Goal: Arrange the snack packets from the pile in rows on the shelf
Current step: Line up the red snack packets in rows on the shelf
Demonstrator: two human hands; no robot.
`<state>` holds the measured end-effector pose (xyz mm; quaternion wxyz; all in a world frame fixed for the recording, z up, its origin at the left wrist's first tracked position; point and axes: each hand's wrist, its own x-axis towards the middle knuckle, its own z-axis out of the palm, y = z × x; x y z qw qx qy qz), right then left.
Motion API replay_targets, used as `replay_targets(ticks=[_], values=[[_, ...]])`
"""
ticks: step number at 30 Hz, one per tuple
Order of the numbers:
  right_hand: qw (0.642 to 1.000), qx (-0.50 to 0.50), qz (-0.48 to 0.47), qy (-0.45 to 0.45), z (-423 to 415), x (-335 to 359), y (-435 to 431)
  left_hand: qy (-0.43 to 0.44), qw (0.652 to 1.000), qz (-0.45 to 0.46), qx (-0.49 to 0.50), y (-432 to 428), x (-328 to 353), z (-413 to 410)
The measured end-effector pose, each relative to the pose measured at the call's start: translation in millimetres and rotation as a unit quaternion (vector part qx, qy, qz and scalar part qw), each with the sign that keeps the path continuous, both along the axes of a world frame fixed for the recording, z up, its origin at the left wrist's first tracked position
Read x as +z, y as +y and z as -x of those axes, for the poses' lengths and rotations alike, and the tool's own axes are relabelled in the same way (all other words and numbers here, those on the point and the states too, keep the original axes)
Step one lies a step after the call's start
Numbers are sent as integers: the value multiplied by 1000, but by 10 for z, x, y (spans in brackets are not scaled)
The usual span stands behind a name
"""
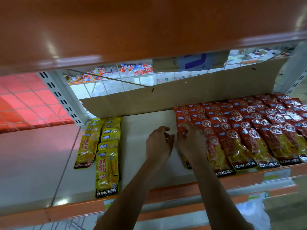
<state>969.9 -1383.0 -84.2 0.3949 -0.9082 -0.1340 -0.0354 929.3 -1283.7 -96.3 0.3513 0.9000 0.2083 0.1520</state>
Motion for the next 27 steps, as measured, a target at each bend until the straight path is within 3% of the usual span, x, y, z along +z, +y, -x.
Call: replay_targets(ticks=[9,27], values=[[995,100,26,-11,416,55,836,-89,995,-22,31,732,183,452],[968,241,49,-43,1879,-43,3220,-37,968,-155,194,3024,76,2135]])
